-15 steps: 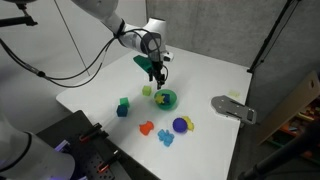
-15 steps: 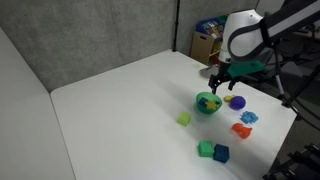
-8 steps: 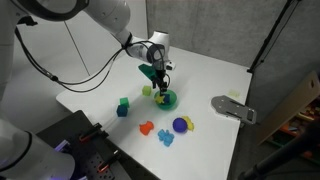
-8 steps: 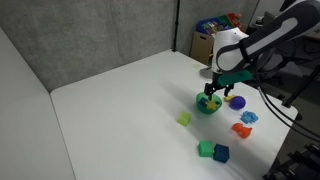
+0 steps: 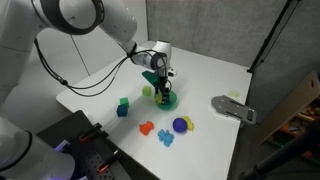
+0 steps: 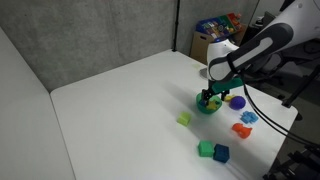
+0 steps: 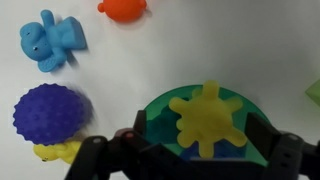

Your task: Remove the yellow microbe shaped toy from the green bowl and put it on top of the light green block

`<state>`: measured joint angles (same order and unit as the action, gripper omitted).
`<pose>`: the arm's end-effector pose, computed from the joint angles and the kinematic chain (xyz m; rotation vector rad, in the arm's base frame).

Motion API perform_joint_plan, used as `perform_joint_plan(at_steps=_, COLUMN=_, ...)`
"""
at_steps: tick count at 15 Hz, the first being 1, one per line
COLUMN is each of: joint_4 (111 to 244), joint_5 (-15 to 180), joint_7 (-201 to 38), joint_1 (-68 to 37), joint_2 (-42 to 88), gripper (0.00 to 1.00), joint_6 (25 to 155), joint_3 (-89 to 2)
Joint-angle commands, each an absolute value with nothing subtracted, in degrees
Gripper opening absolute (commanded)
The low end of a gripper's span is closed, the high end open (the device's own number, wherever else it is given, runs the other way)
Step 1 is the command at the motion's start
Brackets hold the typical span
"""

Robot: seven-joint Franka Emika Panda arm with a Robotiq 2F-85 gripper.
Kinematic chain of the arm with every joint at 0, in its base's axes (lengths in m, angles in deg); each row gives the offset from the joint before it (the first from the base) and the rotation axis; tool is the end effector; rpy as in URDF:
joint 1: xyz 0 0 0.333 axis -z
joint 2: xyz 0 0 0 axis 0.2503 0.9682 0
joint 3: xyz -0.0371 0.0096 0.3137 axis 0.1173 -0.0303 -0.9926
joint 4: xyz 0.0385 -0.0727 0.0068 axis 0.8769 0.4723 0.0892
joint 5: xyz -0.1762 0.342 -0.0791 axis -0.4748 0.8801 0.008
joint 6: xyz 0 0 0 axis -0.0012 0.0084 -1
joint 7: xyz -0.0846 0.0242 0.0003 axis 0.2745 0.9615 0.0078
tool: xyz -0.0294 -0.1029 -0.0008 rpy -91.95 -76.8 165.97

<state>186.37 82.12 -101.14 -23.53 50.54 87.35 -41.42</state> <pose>0.6254 0.0344 0.1150 2.9285 -0.4670 -0.2981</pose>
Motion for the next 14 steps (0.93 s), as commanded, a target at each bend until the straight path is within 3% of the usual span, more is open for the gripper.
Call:
perform_joint_plan(at_steps=1, joint_4=182.9, joint_5=81.1, joint_7=-102.9, joint_1=-24.6, joint_2=52.9, gripper=0.75, joint_6=85.7, joint_3=-40.3)
perform_joint_plan(at_steps=2, joint_4=182.6, joint_5=81.1, joint_7=-102.9, joint_1=-24.7, joint_2=53.2, gripper=0.75, joint_6=85.6, joint_3=-40.2)
perform_joint_plan(at_steps=9, joint_4=181.3, joint_5=82.2, joint_7=-103.5, joint_1=-24.3, joint_2=51.1, gripper=0.20, joint_6=83.2, joint_3=-40.2)
perform_joint_plan(at_steps=14, joint_4=179.1, joint_5=84.7, joint_7=-102.7, joint_1=-22.6, joint_2=46.7, gripper=0.08, joint_6=79.8, joint_3=-41.3)
